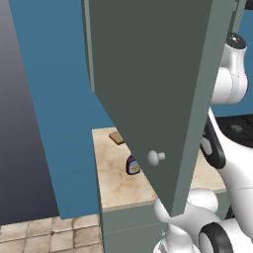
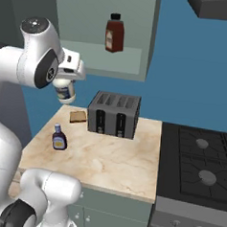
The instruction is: Pick the mayonnaise and condiment bottle from the counter and place them in the cabinet.
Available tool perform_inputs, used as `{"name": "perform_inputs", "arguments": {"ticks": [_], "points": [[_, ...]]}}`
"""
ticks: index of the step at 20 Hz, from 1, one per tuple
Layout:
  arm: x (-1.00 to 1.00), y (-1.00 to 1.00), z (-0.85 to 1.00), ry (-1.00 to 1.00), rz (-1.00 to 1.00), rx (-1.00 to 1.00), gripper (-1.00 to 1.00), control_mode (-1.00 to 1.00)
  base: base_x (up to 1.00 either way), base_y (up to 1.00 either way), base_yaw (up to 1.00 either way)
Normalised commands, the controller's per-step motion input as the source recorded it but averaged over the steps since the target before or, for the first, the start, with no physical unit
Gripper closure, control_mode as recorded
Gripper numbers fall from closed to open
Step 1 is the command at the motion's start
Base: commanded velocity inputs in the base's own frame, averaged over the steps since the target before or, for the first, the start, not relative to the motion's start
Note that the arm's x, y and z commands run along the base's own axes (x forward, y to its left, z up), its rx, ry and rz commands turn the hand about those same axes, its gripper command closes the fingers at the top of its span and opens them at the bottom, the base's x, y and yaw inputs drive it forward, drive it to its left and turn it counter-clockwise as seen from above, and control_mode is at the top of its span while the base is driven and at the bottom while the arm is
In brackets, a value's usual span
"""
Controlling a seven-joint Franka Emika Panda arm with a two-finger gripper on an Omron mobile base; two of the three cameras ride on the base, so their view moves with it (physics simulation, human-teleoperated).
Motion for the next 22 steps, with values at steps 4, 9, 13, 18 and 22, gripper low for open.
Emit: {"name": "perform_inputs", "arguments": {"ticks": [4,9,13,18,22], "points": [[-0.09,0.0,0.35,-0.1,0.0,0.03,1.0,-1.0,0.0,0.0,0.0],[-0.04,0.0,0.3,-0.09,0.0,0.01,1.0,-1.0,0.0,0.0,0.0],[0.0,0.0,0.25,-0.09,0.0,0.0,1.0,-1.0,0.0,0.0,0.0],[0.0,0.0,0.25,-0.09,0.0,0.0,1.0,-1.0,0.0,0.0,0.0],[0.0,0.0,0.15,-0.08,0.0,0.01,1.0,-1.0,0.0,0.0,0.0]]}}
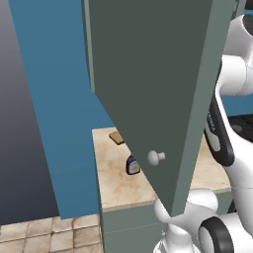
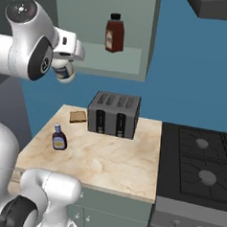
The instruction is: Pick the mayonnaise and condiment bottle from the counter and place them in the cabinet.
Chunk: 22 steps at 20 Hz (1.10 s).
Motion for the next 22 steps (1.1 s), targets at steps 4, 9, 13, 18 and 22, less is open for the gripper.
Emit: {"name": "perform_inputs", "arguments": {"ticks": [4,9,13,18,22], "points": [[0.0,0.0,0.13,-0.09,0.0,0.0,1.0,-1.0,0.0,0.0,0.0],[0.1,0.0,0.03,-0.07,0.0,0.0,1.0,-1.0,0.0,0.0,0.0],[0.3,-0.03,0.0,-0.03,0.0,0.01,1.0,-1.0,0.0,0.0,0.0],[0.36,-0.07,0.0,-0.01,0.0,0.02,1.0,-1.0,0.0,0.0,0.0],[0.38,-0.06,0.0,0.0,0.0,0.02,1.0,-1.0,0.0,0.0,0.0]]}}
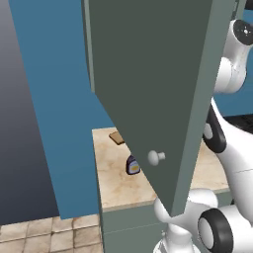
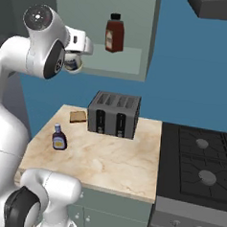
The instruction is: Pick the mayonnaise and condiment bottle from the counter and place them in the cabinet.
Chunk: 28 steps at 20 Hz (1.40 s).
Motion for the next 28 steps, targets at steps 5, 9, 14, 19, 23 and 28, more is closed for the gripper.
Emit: {"name": "perform_inputs", "arguments": {"ticks": [5,9,14,19,23,28], "points": [[0.36,-0.02,0.0,0.0,0.0,0.01,1.0,-1.0,0.0,0.0,0.0],[0.37,-0.02,0.0,0.0,0.0,0.01,1.0,-1.0,0.0,0.0,0.0],[0.36,0.0,0.0,0.0,0.0,0.01,1.0,-1.0,0.0,0.0,0.0],[0.36,0.0,-0.09,0.0,0.0,0.03,1.0,-1.0,0.0,0.0,0.0],[0.37,0.0,-0.28,0.0,0.0,0.05,1.0,-1.0,0.0,0.0,0.0],[0.37,0.0,-0.39,0.0,0.0,0.07,1.0,-1.0,0.0,0.0,0.0]]}}
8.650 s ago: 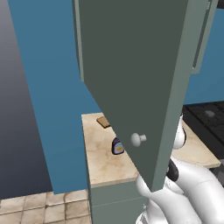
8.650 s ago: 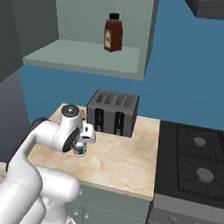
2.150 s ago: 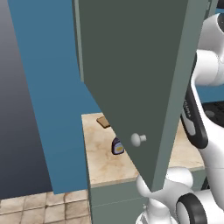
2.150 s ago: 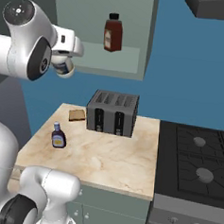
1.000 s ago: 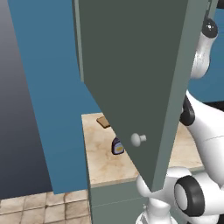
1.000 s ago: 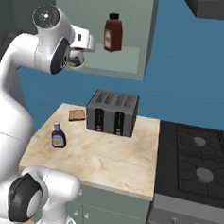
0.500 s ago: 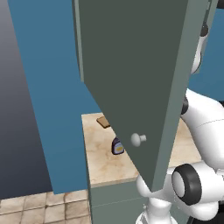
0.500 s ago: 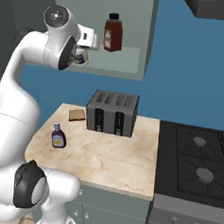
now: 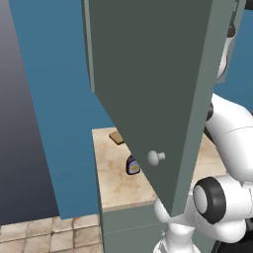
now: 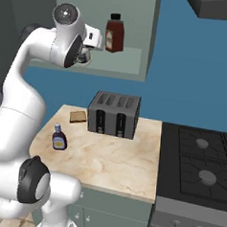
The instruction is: Pick the mayonnaise and condiment bottle from the counter and place them in the cabinet.
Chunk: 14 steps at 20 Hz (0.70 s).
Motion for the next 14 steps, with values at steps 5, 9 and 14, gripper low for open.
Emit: {"name": "perform_inputs", "arguments": {"ticks": [5,9,14], "points": [[0.36,0.0,-0.35,0.0,0.0,0.04,1.0,-1.0,0.0,0.0,0.0],[0.32,0.0,-0.29,0.0,0.0,0.01,1.0,-1.0,0.0,0.0,0.0],[0.34,0.0,-0.27,-0.01,0.0,0.0,1.0,-1.0,0.0,0.0,0.0]]}}
